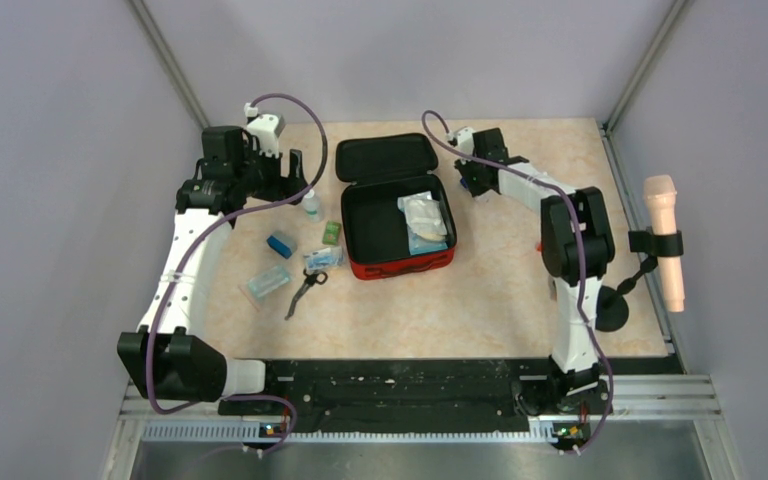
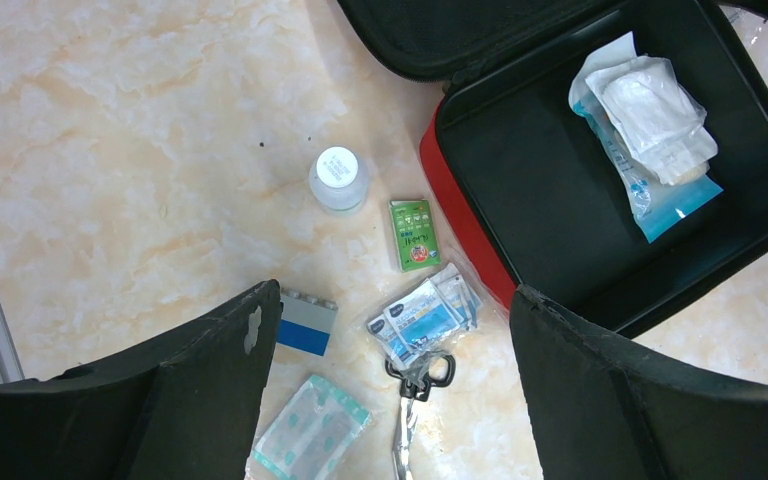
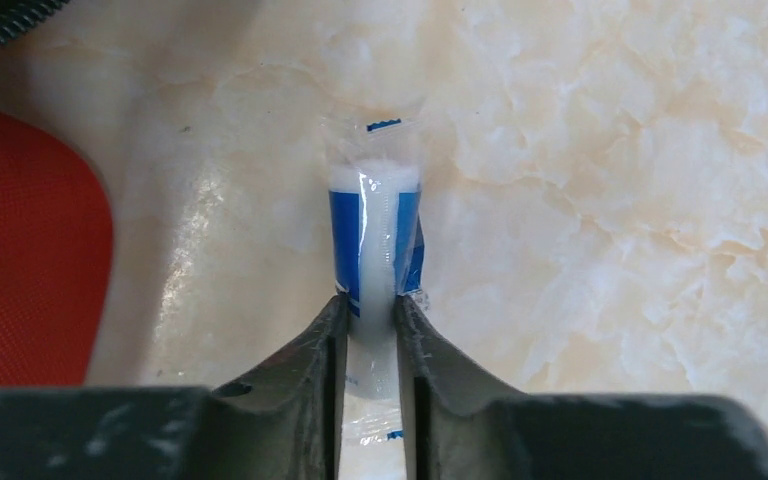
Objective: Organize the medicine kit
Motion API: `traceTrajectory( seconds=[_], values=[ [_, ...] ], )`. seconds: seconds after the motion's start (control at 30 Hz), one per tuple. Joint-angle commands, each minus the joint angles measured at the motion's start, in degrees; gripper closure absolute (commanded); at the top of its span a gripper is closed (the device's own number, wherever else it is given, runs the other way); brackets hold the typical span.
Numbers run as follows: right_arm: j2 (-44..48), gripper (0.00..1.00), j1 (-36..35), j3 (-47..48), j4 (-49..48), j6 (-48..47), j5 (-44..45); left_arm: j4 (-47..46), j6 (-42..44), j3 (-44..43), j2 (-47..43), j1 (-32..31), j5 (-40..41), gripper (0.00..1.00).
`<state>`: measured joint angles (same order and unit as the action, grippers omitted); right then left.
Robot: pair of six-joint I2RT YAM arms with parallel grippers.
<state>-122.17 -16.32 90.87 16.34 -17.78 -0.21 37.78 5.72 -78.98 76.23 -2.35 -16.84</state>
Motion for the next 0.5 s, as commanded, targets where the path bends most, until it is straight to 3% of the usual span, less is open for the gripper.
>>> traceTrajectory(
  seconds=[0.0,0.1,0.33,0.47],
  values=[
    [1.0,0.85,0.9,2.9,1.7,3.3,0.5,-0.9,-0.1,-1.0,-2.3,0.3,-0.5,0.11],
    [5.8,1.0,0.9,4.2,3.2,8.3,-2.6,-0.7,-0.3,-0.9,-2.6,0.3,-1.2,0.11],
    [15.0,1.0,0.5,6.2,1.8,27.2,-16.8,-2.3,-3.1,-0.6,-1.3,0.3,-3.0,0.11],
    [16.5,1.0,-1.1,4.7,-2.6,37.9,-18.4,-3.1,-5.5,-1.8,0.1,0.3,-4.5,0.12]
  ],
)
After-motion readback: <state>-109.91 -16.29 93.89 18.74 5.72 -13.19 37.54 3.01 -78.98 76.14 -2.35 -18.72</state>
